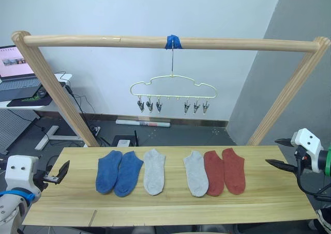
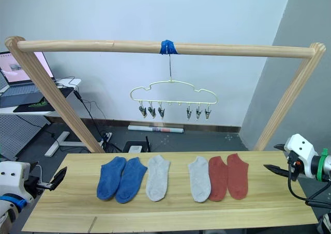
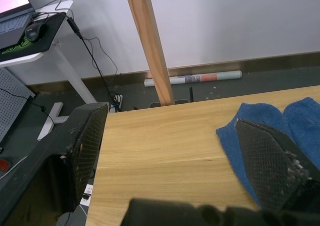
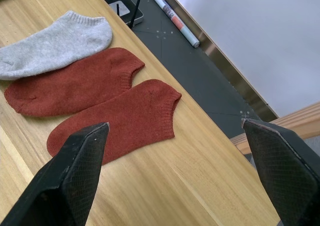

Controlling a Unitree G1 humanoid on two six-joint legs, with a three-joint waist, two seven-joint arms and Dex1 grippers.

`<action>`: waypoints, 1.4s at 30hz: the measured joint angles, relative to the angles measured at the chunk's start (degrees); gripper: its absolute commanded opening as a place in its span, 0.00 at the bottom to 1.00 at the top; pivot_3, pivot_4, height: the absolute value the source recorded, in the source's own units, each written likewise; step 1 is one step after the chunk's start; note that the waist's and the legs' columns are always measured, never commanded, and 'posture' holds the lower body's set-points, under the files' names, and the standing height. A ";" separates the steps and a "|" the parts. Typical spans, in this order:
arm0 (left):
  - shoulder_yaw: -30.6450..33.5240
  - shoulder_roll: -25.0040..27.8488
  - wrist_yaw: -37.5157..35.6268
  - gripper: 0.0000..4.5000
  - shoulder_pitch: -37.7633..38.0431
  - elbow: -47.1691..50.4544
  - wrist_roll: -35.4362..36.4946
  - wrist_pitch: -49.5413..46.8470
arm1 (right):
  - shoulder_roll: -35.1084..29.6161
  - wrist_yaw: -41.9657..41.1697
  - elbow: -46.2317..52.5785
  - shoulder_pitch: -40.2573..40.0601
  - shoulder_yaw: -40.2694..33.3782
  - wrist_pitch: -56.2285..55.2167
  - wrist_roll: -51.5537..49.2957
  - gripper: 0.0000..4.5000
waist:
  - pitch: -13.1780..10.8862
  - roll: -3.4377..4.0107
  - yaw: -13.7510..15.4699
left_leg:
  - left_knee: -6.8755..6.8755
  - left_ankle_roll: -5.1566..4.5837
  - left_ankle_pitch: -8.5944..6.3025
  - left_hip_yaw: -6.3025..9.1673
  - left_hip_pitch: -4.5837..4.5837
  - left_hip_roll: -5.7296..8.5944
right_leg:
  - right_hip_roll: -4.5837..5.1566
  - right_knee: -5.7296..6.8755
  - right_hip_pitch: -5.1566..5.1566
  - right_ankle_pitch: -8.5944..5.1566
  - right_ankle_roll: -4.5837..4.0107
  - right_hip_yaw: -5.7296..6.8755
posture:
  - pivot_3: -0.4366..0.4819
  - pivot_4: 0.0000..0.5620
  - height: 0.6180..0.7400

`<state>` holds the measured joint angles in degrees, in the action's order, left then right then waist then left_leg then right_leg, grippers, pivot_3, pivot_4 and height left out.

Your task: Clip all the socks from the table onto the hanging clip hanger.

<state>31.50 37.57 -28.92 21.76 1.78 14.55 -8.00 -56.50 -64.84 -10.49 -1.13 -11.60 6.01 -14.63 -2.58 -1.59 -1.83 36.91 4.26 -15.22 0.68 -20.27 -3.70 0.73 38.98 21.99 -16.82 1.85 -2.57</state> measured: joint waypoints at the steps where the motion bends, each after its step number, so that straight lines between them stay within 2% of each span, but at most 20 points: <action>1: 0.00 0.00 0.00 1.00 0.00 0.00 0.00 0.00 | 0.00 0.00 0.00 0.00 0.00 0.00 0.00 0.99 | 0.00 0.00 0.00 | 0.00 0.00 0.00 0.00 0.00 0.00 | 0.00 0.00 0.00 0.00 0.00 0.00 | 0.49 0.00 1.00; 6: 0.62 0.02 0.07 1.00 -0.05 -0.02 -0.14 -0.09 | 0.49 0.01 0.00 0.05 0.00 -0.38 0.01 0.99 | 0.01 0.00 0.01 | 0.00 0.00 0.00 0.00 0.00 0.00 | 0.00 0.00 0.00 0.00 0.00 0.00 | 0.49 0.00 1.00; 15: 1.91 -0.41 -1.63 1.00 -0.42 -0.04 0.47 6.96 | 1.07 0.12 0.00 0.59 0.00 -0.58 0.01 0.99 | 0.02 0.01 0.03 | 0.00 0.00 0.00 -0.02 0.01 0.00 | 0.00 0.00 -0.01 0.00 0.00 -0.02 | 0.49 0.00 1.00; 21: 2.02 -1.50 -3.30 1.00 -0.53 -0.03 2.69 6.13 | 1.34 0.14 0.00 0.75 0.00 -0.65 0.02 0.99 | 0.02 0.01 0.01 | 0.00 0.00 0.00 -0.02 0.02 0.00 | 0.00 0.00 -0.01 0.00 0.00 -0.01 | 0.49 0.00 1.00; 30: 1.30 -3.79 -1.63 1.00 -2.46 1.14 2.70 4.48 | 2.44 0.69 0.55 1.08 -0.09 -0.49 -0.21 0.99 | 0.05 -0.02 -0.02 | 0.01 0.00 0.00 -0.01 0.03 0.00 | -0.01 0.00 -0.04 0.01 0.02 -0.02 | 0.47 0.00 1.00; 36: -2.20 -6.41 0.91 1.00 -6.01 6.54 3.41 -1.55 | 8.34 5.61 6.83 4.18 -1.35 1.79 -4.29 0.99 | 0.08 0.05 -0.15 | 0.06 0.00 0.00 -0.02 0.06 0.01 | -0.02 0.02 -0.09 0.08 0.14 -0.07 | 0.43 0.01 1.00; 42: -8.48 -9.99 4.22 1.00 -10.68 11.18 2.47 -4.34 | 11.50 10.20 20.40 3.38 -2.49 6.33 -7.42 0.99 | -0.41 0.00 -0.17 | 0.00 0.00 0.00 0.04 0.05 0.00 | -0.05 0.00 -0.12 0.13 0.22 -0.04 | 0.39 0.12 1.00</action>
<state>23.02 27.57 -24.71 11.08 12.96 17.02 -12.34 -45.00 -54.65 9.91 2.25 -14.08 12.34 -22.05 -2.99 -1.59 -2.00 36.91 4.26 -15.22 0.73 -20.22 -3.70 0.68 38.98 21.87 -16.69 2.07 -2.61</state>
